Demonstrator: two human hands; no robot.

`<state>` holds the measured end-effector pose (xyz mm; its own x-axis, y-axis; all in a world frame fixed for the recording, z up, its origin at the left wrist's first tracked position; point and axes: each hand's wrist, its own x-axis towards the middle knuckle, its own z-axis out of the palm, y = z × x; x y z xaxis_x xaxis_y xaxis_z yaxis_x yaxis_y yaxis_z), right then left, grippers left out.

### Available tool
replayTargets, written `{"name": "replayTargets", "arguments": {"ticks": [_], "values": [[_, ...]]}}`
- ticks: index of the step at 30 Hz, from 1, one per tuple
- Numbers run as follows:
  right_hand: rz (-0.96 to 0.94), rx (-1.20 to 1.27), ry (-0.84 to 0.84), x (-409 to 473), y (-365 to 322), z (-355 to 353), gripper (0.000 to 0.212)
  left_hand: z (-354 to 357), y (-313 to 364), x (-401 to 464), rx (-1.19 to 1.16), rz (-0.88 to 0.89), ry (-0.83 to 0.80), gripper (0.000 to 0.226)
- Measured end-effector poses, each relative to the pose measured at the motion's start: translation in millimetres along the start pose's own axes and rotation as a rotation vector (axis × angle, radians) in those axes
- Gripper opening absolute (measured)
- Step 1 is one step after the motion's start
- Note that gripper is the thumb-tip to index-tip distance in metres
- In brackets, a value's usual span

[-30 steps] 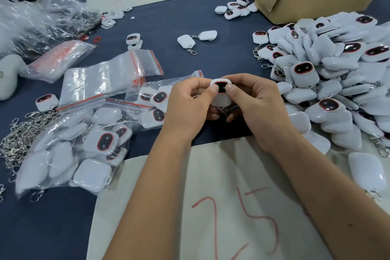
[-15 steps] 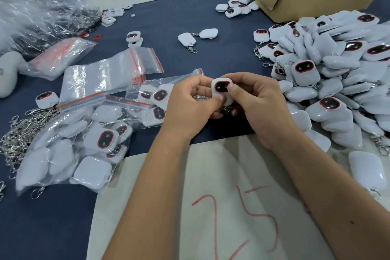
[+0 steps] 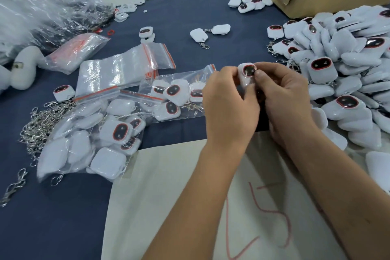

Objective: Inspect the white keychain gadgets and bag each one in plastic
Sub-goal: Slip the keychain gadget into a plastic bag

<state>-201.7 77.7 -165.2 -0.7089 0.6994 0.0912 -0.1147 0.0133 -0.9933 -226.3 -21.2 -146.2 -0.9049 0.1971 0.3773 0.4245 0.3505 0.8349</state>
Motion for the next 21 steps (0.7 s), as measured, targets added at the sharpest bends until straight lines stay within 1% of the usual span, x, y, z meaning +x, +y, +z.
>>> {"name": "replayTargets", "arguments": {"ticks": [1,3,5,6,7,9,10,13,17,19,21], "values": [[0.013,0.018,0.055,2,1,1,0.011,1,1,-2,0.045,0.032,-0.022,0.014],[0.033,0.054,0.114,4,2,1,0.005,-2,-1,-2,0.191,0.102,-0.02,0.021],[0.037,0.056,0.121,3,3,2,0.016,-9,-6,1,0.372,0.141,0.014,0.022],[0.032,0.033,0.114,2,3,1,0.022,-11,-9,3,0.448,0.133,0.016,0.024],[0.024,-0.001,0.106,1,4,1,0.025,-12,-13,4,0.509,0.102,0.003,0.032],[0.001,-0.06,0.084,-1,4,0,0.025,-11,-18,7,0.606,0.021,-0.054,0.051],[-0.012,-0.077,0.075,-1,4,0,0.022,-9,-19,7,0.637,0.002,-0.062,0.052],[-0.041,-0.094,0.053,-3,3,1,0.013,-3,-17,8,0.663,0.03,-0.01,0.028],[-0.067,-0.109,0.038,-4,2,3,0.011,-10,-19,15,0.594,0.014,0.03,0.004],[-0.07,-0.113,0.04,-4,1,3,0.013,-14,-19,17,0.549,-0.013,0.026,0.012],[-0.078,-0.128,0.042,-3,2,4,0.015,-16,-19,17,0.508,-0.032,0.025,0.015]]}}
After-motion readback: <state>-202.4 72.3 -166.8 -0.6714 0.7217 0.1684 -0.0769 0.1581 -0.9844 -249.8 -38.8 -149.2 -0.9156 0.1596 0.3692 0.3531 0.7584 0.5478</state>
